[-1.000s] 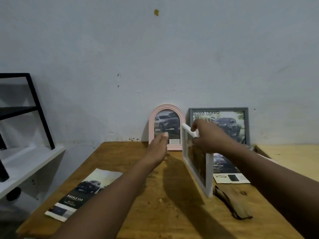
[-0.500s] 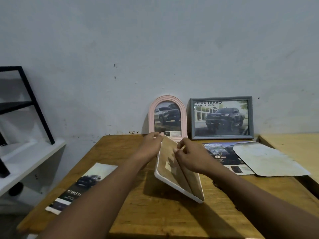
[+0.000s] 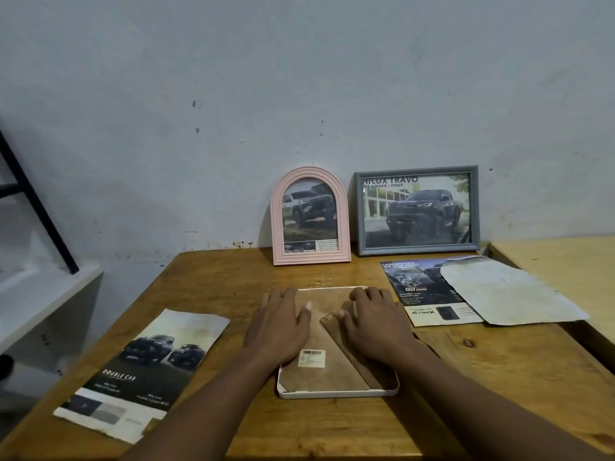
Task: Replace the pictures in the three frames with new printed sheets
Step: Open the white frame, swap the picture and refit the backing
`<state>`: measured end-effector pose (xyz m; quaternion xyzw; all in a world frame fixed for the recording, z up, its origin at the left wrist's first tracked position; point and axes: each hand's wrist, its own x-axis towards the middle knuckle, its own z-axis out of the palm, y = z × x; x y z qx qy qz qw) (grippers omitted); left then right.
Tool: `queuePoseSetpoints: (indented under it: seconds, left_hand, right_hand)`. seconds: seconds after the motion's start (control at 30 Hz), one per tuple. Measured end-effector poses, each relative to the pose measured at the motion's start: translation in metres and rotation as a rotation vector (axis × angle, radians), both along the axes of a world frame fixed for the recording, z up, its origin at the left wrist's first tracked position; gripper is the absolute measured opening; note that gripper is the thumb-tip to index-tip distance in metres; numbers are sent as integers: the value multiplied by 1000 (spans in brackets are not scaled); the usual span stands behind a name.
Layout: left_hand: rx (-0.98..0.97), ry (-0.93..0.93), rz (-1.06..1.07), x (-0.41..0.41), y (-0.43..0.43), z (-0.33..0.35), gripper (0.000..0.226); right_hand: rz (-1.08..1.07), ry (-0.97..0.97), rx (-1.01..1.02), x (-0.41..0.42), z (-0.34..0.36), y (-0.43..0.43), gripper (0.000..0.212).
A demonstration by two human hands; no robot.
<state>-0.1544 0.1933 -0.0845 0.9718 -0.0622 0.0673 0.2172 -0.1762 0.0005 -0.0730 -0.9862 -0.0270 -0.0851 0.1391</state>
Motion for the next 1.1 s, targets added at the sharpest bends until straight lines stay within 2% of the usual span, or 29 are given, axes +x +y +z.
queuePoseSetpoints:
  seconds: [0.17, 0.23, 0.4, 0.67, 0.83, 0.97, 1.1]
  left_hand:
    - [-124, 26, -60, 10, -12, -13, 63]
    - [-113, 6, -68, 12, -13, -16, 64]
    - [-105, 8, -103, 10, -16, -17, 66]
    - [-106, 1, -107, 13, -16, -20, 69]
    - [-144, 38, -48, 13, -15, -19, 82]
    - [-226, -7, -3, 14, -11, -17, 94]
    - [-349, -25, 13, 12, -8, -11, 90]
  right_hand:
    - [-14, 52, -29, 23, -1, 1, 58]
    - [-29, 29, -25, 27, -4, 2, 58]
    - [-152, 18, 192, 46, 0, 5, 56]
    - [-236, -61, 236, 63, 0, 5, 50]
    - [-223, -108, 335, 65, 4, 3, 43]
    - [-175, -157, 527, 64, 10, 1, 30]
    - [-178, -127, 772, 59, 14, -7, 24]
